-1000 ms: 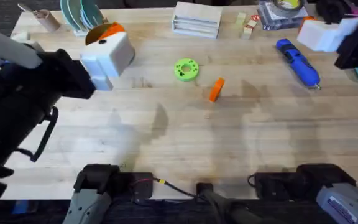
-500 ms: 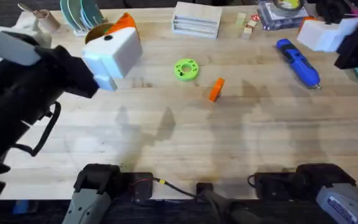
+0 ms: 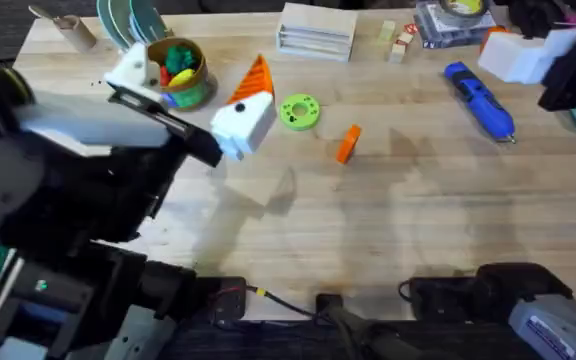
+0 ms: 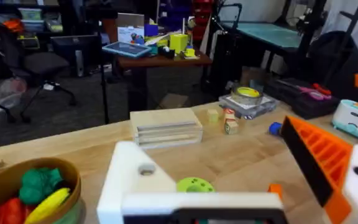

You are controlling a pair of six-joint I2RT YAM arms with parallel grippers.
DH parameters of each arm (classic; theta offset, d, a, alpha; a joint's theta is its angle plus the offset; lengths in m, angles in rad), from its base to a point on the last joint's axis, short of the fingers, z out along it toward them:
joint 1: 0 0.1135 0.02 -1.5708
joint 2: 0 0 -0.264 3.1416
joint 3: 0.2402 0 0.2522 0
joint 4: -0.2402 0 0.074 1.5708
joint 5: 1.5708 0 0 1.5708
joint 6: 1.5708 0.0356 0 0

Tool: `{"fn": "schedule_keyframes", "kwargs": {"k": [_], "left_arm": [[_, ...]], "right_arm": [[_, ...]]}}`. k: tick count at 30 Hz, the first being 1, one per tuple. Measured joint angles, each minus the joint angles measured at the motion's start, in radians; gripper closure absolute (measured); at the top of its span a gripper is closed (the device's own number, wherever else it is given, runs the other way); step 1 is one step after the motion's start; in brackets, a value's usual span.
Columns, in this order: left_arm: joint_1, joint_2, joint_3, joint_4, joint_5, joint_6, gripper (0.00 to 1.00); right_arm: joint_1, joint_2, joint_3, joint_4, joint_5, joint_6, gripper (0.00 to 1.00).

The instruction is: Pick up the gripper from the table and insert it into the empty holder that is missing its gripper. Then pick up a screw, insert it into the mounting hole, and use the screwdriver to tighten it. Finally, clean up the table by picking up the vegetable and placing it into the bucket.

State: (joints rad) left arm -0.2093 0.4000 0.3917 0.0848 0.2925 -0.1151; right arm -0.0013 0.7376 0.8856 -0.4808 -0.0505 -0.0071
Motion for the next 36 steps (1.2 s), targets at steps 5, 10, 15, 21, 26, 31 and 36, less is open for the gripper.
{"fn": "schedule_keyframes", "kwargs": {"k": [5, 10, 15, 21, 26, 31, 36], "left_arm": [[-0.027, -0.134, -0.088, -0.004, -0.038, 0.001, 0.007], [-0.027, -0.203, -0.13, -0.016, -0.071, 0.002, 0.007], [-0.028, -0.271, -0.209, -0.01, -0.096, 0.002, 0.008], [-0.028, -0.371, -0.28, -0.003, -0.114, 0.002, 0.007], [-0.028, -0.396, -0.325, 0.071, -0.135, 0.002, 0.008], [-0.028, -0.396, -0.386, 0.152, -0.183, 0.002, 0.007], [-0.028, -0.396, -0.386, 0.146, -0.212, 0.005, 0.007]], "right_arm": [[0.0, 0.0, 0.0, 0.0, 0.0, 0.0, 0.134], [0.0, 0.0, 0.0, 0.0, 0.0, 0.0, 0.135], [0.0, 0.0, 0.0, 0.0, 0.0, 0.0, 0.135], [0.0, 0.0, 0.0, 0.0, 0.0, 0.0, 0.135], [0.0, 0.0, 0.0, 0.0, 0.0, 0.0, 0.135], [0.0, 0.0, 0.0, 0.0, 0.0, 0.0, 0.135], [0.0, 0.0, 0.0, 0.0, 0.0, 0.0, 0.135]]}}
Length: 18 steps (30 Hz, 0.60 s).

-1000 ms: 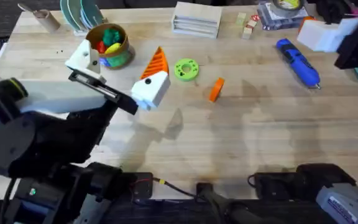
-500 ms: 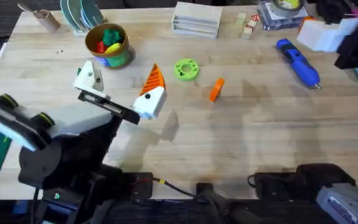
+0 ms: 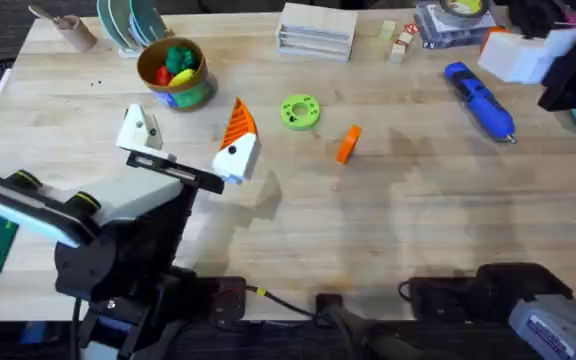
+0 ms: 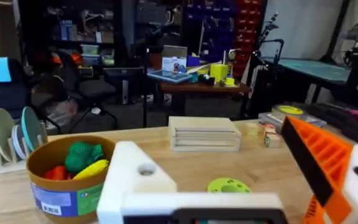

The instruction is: Pick up the gripper from the table and insert it into the empty holder that is missing its gripper. Then pick up a screw, insert it into the mounting hole, and use the screwdriver to tighten it. Finally, clean up the table by picking up the vegetable and placing it into the bucket.

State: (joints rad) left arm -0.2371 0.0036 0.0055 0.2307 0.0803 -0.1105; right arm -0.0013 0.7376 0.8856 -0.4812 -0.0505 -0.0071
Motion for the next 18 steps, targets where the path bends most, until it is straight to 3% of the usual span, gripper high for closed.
{"fn": "schedule_keyframes", "kwargs": {"k": [7, 8, 9, 18], "left_arm": [[0.013, 0.0, 0.0, -0.085, -0.003, 0.005, 0.008], [0.04, 0.0, 0.0, -0.267, 0.011, 0.006, 0.008], [0.043, 0.0, 0.0, -0.296, 0.015, 0.006, 0.008], [0.049, 0.002, 0.0, -0.304, 0.028, 0.006, 0.008]], "right_arm": [[0.0, 0.0, 0.0, 0.0, 0.0, 0.0, 0.135], [0.0, 0.0, 0.0, 0.0, 0.0, 0.0, 0.135], [0.0, 0.0, 0.0, 0.0, 0.0, 0.0, 0.135], [0.0, 0.0, 0.0, 0.0, 0.0, 0.0, 0.135]]}}
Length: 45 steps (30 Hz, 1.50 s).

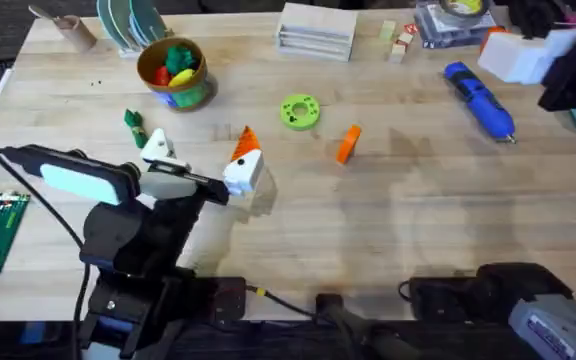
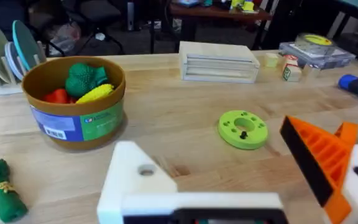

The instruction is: Pick up the gripper from the table and insert it into the empty holder that is missing its gripper. Then pick up a screw, insert it into the mounting hole, and use the screwdriver to tighten it. Finally, clean up the table by picking up the vegetable and placing it into the bucket.

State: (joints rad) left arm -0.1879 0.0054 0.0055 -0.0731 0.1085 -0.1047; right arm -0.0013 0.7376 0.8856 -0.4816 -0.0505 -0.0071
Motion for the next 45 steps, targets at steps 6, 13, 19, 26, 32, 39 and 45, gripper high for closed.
{"fn": "schedule_keyframes", "kwargs": {"k": [6, 13, 19, 26, 32, 39, 45], "left_arm": [[0.0, 0.0, 0.0, 0.0, 0.0, 0.0, 0.009], [0.0, 0.0, 0.0, 0.0, 0.0, 0.0, 0.008], [0.0, 0.0, 0.0, 0.0, 0.0, 0.0, 0.008], [0.0, 0.0, 0.0, 0.0, 0.0, 0.0, 0.009], [0.0, 0.0, 0.0, 0.0, -0.003, 0.0, 0.009], [0.0, 0.0, 0.0, -0.002, -0.003, 0.0, 0.01], [0.0, 0.0, 0.0, 0.005, 0.056, 0.0, 0.01]], "right_arm": [[0.0, 0.0, 0.0, 0.0, 0.0, 0.0, 0.135], [0.0, 0.0, 0.0, 0.0, 0.0, 0.0, 0.135], [0.0, 0.0, 0.0, 0.0, 0.0, 0.0, 0.135], [0.0, 0.0, 0.0, 0.0, 0.0, 0.0, 0.135], [0.0, 0.0, 0.0, 0.0, 0.0, 0.0, 0.135], [0.0, 0.0, 0.0, 0.0, 0.0, 0.0, 0.135], [0.0, 0.0, 0.0, 0.0, 0.0, 0.0, 0.135]]}}
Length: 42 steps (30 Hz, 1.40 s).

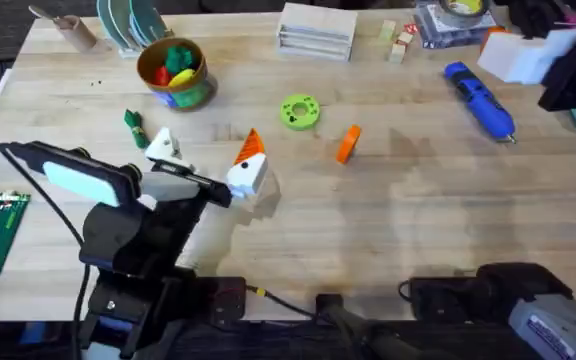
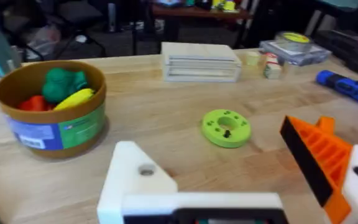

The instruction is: Pick up the gripper from the table and insert it into the empty holder that is missing its gripper. Then pick up a screw, insert it into the mounting hole, and use the screwdriver to tighten it. Finally, clean up the table by picking up the vegetable and placing it into the bucket.

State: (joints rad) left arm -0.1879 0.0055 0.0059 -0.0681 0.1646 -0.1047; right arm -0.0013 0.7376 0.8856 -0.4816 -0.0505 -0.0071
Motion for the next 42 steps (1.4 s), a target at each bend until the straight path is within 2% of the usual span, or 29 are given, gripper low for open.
{"fn": "schedule_keyframes", "kwargs": {"k": [1, 2, 5, 18, 21, 22, 33, 34, 42], "left_arm": [[0.0, 0.0, 0.0, 0.001, 0.017, 0.0, 0.01], [0.0, 0.0, 0.0, 0.005, 0.068, 0.0, 0.01], [0.0, 0.0, 0.0, 0.009, 0.113, 0.003, 0.011], [0.007, 0.0, 0.0, 0.011, 0.147, 0.047, 0.01], [0.032, 0.0, 0.0, 0.012, 0.151, 0.048, 0.01], [0.069, 0.0, 0.0, 0.012, 0.156, 0.044, 0.01], [0.223, 0.0, 0.0, 0.013, 0.19, 0.044, 0.01], [0.249, 0.0, 0.0, 0.013, 0.203, 0.043, 0.01], [0.258, 0.0, 0.0, 0.015, 0.246, 0.043, 0.01]], "right_arm": [[0.0, 0.0, 0.0, 0.0, 0.0, 0.0, 0.135], [0.0, 0.0, 0.0, 0.0, 0.0, 0.0, 0.135], [0.0, 0.0, 0.0, 0.0, 0.0, 0.0, 0.135], [0.0, 0.0, 0.0, 0.0, 0.0, 0.0, 0.135], [0.0, 0.0, 0.0, 0.0, 0.0, 0.0, 0.137], [0.0, 0.0, 0.0, 0.0, 0.0, 0.0, 0.134], [0.0, 0.0, 0.0, 0.0, 0.0, 0.0, 0.135], [0.0, 0.0, 0.0, 0.0, 0.0, 0.0, 0.135], [0.0, 0.0, 0.0, 0.0, 0.0, 0.0, 0.135]]}}
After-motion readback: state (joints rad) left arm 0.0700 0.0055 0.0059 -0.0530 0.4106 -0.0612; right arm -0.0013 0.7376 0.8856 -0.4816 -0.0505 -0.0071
